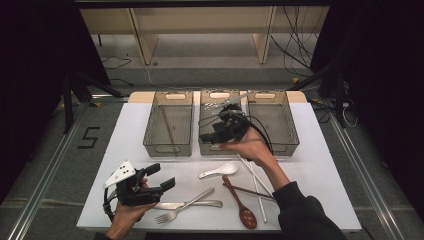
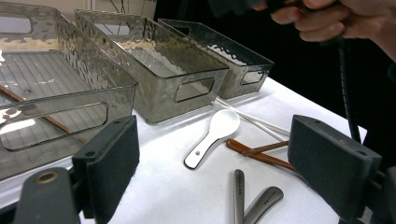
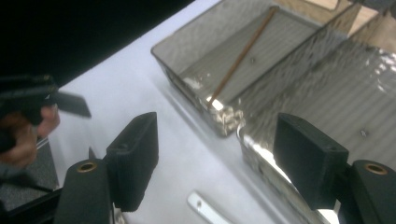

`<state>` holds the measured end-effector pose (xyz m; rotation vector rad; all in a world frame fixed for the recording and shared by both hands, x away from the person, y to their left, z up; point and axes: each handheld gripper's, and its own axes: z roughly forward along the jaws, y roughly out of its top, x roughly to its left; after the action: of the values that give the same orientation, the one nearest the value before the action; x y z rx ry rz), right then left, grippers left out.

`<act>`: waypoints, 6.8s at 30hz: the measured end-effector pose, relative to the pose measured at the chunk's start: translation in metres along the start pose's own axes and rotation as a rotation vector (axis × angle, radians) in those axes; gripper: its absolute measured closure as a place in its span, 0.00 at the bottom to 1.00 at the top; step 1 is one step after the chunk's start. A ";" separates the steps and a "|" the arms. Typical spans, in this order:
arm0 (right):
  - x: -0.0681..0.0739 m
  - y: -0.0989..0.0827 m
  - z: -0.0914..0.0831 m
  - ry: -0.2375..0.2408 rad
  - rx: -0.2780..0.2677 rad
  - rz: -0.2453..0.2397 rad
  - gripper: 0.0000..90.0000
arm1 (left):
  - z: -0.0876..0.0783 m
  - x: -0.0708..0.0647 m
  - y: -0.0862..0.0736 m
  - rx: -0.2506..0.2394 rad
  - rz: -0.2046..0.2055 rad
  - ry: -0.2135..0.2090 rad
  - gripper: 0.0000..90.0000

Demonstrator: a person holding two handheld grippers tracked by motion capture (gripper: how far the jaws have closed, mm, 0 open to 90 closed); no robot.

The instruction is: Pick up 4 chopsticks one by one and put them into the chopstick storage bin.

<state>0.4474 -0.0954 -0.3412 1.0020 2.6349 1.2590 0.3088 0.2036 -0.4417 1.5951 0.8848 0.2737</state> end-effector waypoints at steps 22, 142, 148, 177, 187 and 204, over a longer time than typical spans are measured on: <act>-0.004 -0.089 -0.036 -0.064 0.051 -0.016 0.35 | 0.000 0.000 0.000 0.004 0.003 0.005 0.18; 0.000 -0.010 -0.002 -0.124 0.057 -0.099 0.94 | 0.000 0.000 0.000 0.000 0.006 0.004 0.18; -0.002 0.007 0.009 -0.120 0.037 -0.077 0.94 | 0.000 0.000 0.000 -0.003 0.004 0.002 0.18; -0.009 0.068 0.059 -0.137 0.002 0.026 0.94 | -0.001 0.000 0.001 -0.004 0.000 -0.005 0.18; -0.008 0.079 0.072 -0.140 0.009 0.037 0.94 | -0.001 0.000 0.001 -0.007 -0.002 -0.007 0.18; -0.008 0.097 0.091 -0.143 0.026 0.055 0.94 | -0.002 0.000 0.002 -0.013 -0.003 -0.010 0.18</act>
<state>0.5340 0.0064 -0.3344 1.1306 2.5384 1.1197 0.3088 0.2051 -0.4399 1.5818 0.8756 0.2688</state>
